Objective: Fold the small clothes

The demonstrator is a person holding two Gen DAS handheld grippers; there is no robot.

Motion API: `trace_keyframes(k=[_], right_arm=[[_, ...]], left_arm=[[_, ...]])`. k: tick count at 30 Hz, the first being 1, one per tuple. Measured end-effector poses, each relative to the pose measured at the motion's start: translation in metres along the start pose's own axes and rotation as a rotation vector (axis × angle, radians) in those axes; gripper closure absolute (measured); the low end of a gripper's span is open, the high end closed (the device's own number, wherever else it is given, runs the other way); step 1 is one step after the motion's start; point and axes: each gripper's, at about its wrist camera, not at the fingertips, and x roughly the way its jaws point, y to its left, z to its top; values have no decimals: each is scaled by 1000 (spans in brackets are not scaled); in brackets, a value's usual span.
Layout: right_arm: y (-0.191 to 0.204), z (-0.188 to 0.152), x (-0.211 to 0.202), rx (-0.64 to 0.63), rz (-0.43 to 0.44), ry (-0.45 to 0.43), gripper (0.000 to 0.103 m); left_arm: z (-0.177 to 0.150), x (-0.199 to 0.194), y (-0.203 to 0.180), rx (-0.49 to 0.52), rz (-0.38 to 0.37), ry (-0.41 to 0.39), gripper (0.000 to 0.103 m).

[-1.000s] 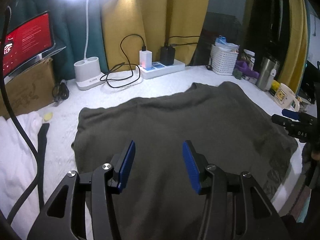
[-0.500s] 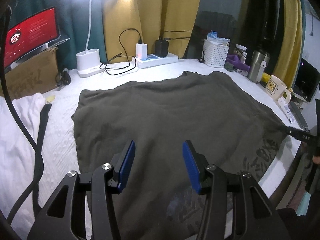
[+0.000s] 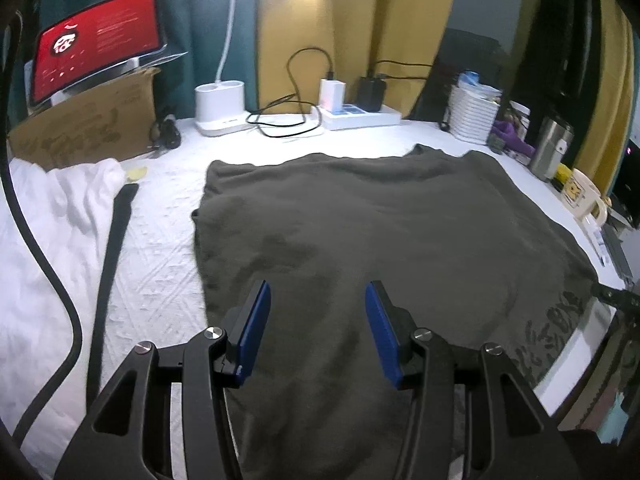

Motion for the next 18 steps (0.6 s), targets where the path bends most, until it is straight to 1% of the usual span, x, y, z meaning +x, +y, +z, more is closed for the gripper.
trace_keyframes(k=[2, 4, 8, 11, 13, 14, 15, 16, 17, 18], right_arm=[[5, 2, 4, -2, 22, -4, 19], [11, 6, 11, -15, 20, -20, 18], [18, 21, 27, -10, 34, -57, 18], [23, 33, 39, -2, 58, -70, 18], [31, 39, 47, -14, 56, -83, 19], [34, 42, 51, -18, 59, -84, 20], [36, 44, 53, -24, 53, -85, 29], [39, 47, 56, -35, 40, -85, 42], [40, 50, 59, -39, 36, -80, 49], [40, 51, 60, -40, 37, -80, 53]], left_arm=[[0, 3, 5, -10, 7, 3, 54], [0, 7, 8, -15, 13, 13, 54], [0, 17, 15, -19, 30, 42, 54], [2, 24, 17, -19, 39, 59, 54], [4, 27, 19, -17, 44, 66, 54], [5, 28, 19, -16, 45, 69, 54], [7, 29, 20, -15, 48, 72, 54], [8, 30, 22, -14, 52, 73, 54], [9, 32, 23, -14, 56, 75, 54], [10, 33, 25, -15, 57, 76, 54]])
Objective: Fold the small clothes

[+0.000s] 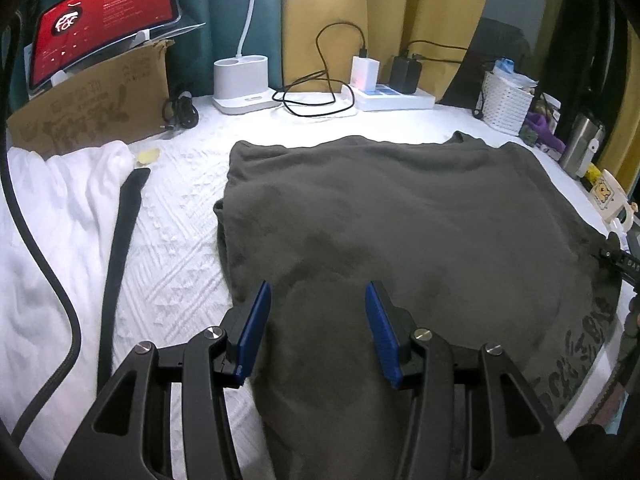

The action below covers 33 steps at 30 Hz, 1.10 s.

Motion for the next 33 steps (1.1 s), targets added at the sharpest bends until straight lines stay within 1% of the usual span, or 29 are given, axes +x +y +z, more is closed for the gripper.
trace_keyframes(k=[1, 3, 5, 10, 17, 22, 26, 30, 33], right_arm=[[0, 3, 3, 1, 7, 8, 65], [0, 4, 6, -6, 11, 19, 75], [2, 6, 6, -20, 13, 24, 82], [12, 14, -3, -45, 9, 5, 85], [47, 33, -20, -124, 24, -47, 87], [85, 46, -28, -198, 55, -74, 88], [116, 50, -31, -257, 86, -82, 88], [151, 48, -32, -321, 132, -80, 89], [180, 44, -33, -365, 187, -73, 90]], left_arm=[[1, 1, 2, -3, 1, 0, 54], [4, 3, 5, -6, 3, 0, 54], [6, 3, 7, -6, 0, -1, 54], [9, 0, 8, 4, -14, -16, 54], [11, -8, 20, -21, -29, -58, 54], [10, -10, 35, -50, -24, -73, 54], [8, -13, 46, -70, -20, -84, 54], [4, -17, 56, -76, -15, -93, 54], [1, -19, 63, -84, -10, -96, 54]])
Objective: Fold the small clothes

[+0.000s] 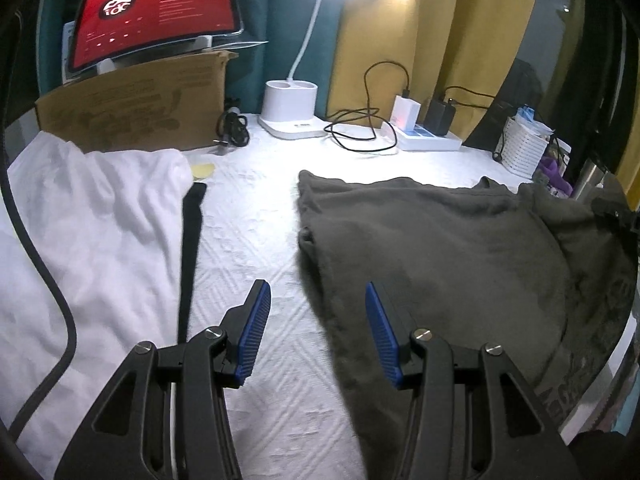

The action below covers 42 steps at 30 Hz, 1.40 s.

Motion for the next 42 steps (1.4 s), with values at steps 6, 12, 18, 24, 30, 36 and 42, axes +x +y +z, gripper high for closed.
trace_keyframes(k=[6, 12, 18, 24, 30, 36, 42], right_arm=[[60, -1, 12, -100, 124, 21, 90], [124, -29, 30, -197, 282, 108, 90], [162, -70, 59, -245, 366, 236, 90], [180, -96, 64, -318, 345, 275, 75], [176, -99, 43, -345, 415, 253, 24], [117, -76, 27, -228, 325, 170, 23], [43, -67, 38, -97, 168, 153, 23]], left_arm=[[-5, -10, 13, -8, 20, -12, 54], [-11, -19, 23, -28, 44, -20, 54], [-14, -25, 27, -28, 63, -20, 54], [-9, -25, 23, -23, 68, -20, 54], [-2, -20, 4, 19, 44, -3, 54], [14, -5, -33, 97, -19, 12, 52], [25, 31, -92, 292, -57, 75, 45]])
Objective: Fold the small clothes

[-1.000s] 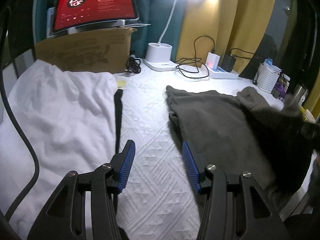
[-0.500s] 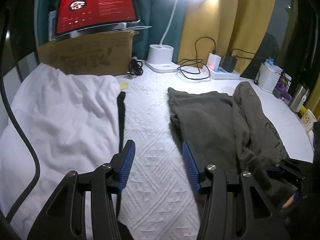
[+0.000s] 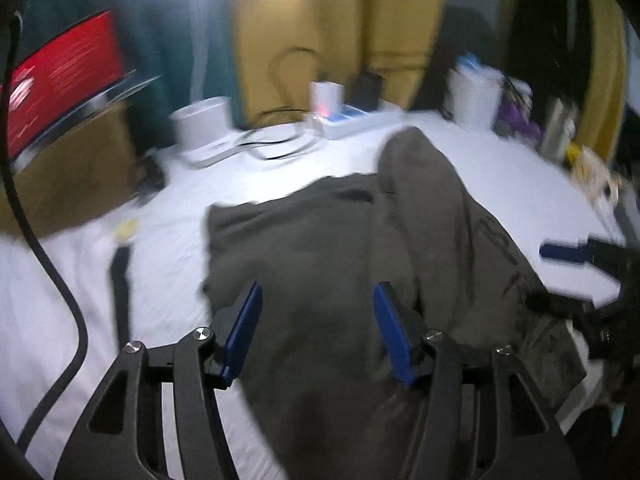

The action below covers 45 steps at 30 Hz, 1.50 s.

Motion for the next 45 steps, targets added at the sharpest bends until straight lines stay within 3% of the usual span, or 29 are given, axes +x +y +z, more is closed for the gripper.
trace_keyframes(k=[3, 8, 13, 15, 16, 17, 18, 19, 20, 23, 25, 29, 32, 33, 34, 36, 40, 43, 45], right_arm=[[-30, 1, 3, 49, -38, 5, 23], [-63, 5, 10, 84, -48, 3, 23], [-85, 8, 20, 123, -36, 7, 23], [-93, 9, 25, 135, -32, 14, 23], [-95, 9, 27, 140, -31, 18, 23], [-99, 9, 29, 148, -29, 22, 23], [-100, 9, 30, 153, -27, 24, 23], [-102, 9, 32, 158, -25, 27, 23], [-102, 10, 33, 161, -22, 28, 23], [-98, 12, 36, 156, -10, 26, 23], [-91, 14, 39, 139, 3, 29, 23], [-72, 17, 48, 99, 25, 50, 23], [-59, 16, 53, 73, 31, 68, 23], [-55, 15, 54, 67, 28, 72, 23], [-52, 14, 54, 63, 20, 77, 23], [-49, 11, 52, 62, 9, 78, 23], [-48, 6, 46, 72, -18, 80, 23], [-46, 4, 39, 76, -36, 70, 23], [-45, 3, 34, 78, -43, 62, 23]], left_arm=[[10, 19, -25, 125, -6, 55, 45], [13, 46, -56, 320, 62, 104, 45], [19, 67, -73, 423, 80, 176, 45], [21, 68, -75, 440, 69, 161, 45], [23, 68, -74, 441, 58, 157, 47], [25, 67, -72, 431, 43, 156, 56], [28, 64, -65, 394, 16, 164, 91], [32, 61, -61, 364, 16, 167, 99], [31, 57, -52, 318, 27, 150, 99], [32, 32, -21, 142, -37, 115, 100], [30, 20, -7, 76, -28, 84, 100], [10, 23, 24, -60, 3, 100, 99], [-3, 26, 42, -176, -27, 133, 93], [-7, 21, 47, -203, -40, 135, 82], [-9, 14, 48, -211, -51, 125, 61], [-16, -3, 52, -224, -84, 91, 45], [-28, -31, 39, -186, -173, 70, 45], [-39, -37, 10, -90, -241, 88, 45], [-49, -32, -13, 11, -242, 134, 45]])
